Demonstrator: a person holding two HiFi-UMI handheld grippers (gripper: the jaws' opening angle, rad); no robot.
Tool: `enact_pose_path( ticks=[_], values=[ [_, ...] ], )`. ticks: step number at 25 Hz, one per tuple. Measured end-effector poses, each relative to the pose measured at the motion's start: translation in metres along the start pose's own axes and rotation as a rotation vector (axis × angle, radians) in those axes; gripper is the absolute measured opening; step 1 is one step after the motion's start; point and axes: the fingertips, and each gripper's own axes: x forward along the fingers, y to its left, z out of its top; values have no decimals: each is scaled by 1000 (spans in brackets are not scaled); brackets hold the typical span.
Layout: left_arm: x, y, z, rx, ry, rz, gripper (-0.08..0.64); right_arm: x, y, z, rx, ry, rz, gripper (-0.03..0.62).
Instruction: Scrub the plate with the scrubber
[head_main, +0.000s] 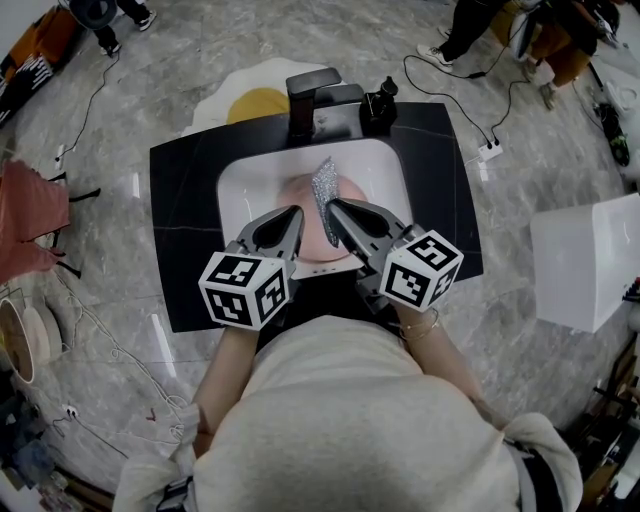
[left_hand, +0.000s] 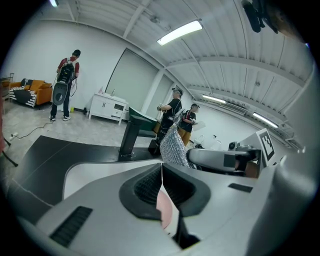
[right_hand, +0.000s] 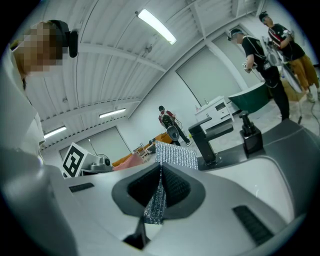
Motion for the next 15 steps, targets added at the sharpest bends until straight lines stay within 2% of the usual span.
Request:
enact_pose_path(
  ticks=[15],
  values=[
    [1, -2, -3, -5, 8, -13, 21, -2, -4, 0, 3, -1, -19, 20]
  ],
)
